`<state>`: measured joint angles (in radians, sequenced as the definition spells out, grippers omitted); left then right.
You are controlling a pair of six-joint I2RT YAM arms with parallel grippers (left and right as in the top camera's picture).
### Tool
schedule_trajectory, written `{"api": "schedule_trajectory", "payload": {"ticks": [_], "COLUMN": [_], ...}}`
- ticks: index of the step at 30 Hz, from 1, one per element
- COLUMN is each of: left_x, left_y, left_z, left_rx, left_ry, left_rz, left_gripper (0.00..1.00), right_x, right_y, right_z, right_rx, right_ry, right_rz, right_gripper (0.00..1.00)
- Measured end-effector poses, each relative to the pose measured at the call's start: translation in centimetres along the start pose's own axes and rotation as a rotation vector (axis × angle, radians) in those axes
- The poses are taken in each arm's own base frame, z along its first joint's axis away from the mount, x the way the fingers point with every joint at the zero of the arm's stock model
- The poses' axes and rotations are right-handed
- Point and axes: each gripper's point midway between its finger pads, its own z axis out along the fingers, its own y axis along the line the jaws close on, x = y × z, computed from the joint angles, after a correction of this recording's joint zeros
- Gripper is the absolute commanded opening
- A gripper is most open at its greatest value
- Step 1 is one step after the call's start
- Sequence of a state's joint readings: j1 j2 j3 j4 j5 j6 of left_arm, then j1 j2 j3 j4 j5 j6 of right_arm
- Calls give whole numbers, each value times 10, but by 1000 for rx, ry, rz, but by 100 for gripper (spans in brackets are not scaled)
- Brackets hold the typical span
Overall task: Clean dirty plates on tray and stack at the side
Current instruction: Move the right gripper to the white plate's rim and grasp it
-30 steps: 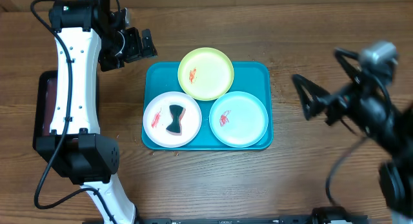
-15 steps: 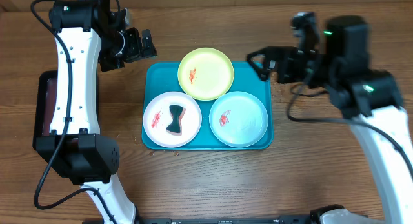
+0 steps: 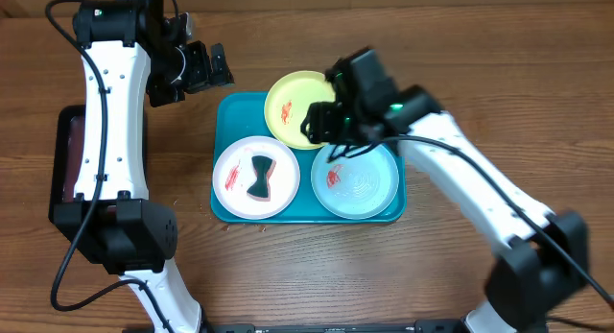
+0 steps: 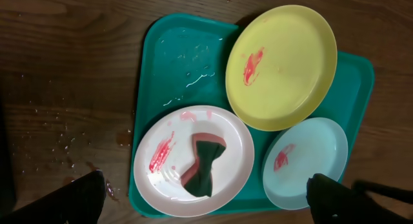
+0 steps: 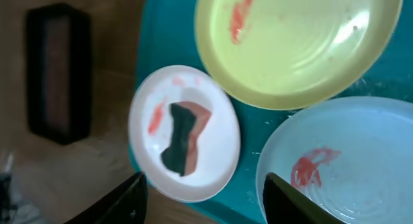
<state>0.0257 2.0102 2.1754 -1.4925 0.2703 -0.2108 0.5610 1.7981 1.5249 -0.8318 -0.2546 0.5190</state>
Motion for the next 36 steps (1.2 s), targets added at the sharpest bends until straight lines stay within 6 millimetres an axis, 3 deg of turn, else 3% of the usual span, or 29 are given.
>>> {"api": "schedule_trajectory", "payload": {"ticks": [6, 10, 13, 16, 19, 30, 36], "left_x": [0, 0, 0, 0, 0, 4, 5], "left_y": [0, 0, 0, 0, 0, -5, -8], "left_z": [0, 0, 0, 0, 0, 9, 12], "left_rx": [0, 0, 0, 0, 0, -1, -1], "left_ry": [0, 0, 0, 1, 0, 26, 34], "left_rz": [0, 0, 0, 1, 6, 24, 46], "left_gripper": [99, 94, 89, 88, 98, 98, 96], "right_x": [12, 26, 31, 32, 33, 49, 55], "right_y": [-6, -9, -14, -18, -21, -26, -19], "right_z": [50, 74, 83, 88, 92, 115, 124], "right_rx": [104, 165, 192, 207, 217, 244, 236], "right_ry": [13, 34, 45, 51, 56, 101, 105], "right_rz": [39, 26, 33, 45, 47, 32, 10], "right_gripper": [58, 48, 39, 39, 39, 39, 39]}}
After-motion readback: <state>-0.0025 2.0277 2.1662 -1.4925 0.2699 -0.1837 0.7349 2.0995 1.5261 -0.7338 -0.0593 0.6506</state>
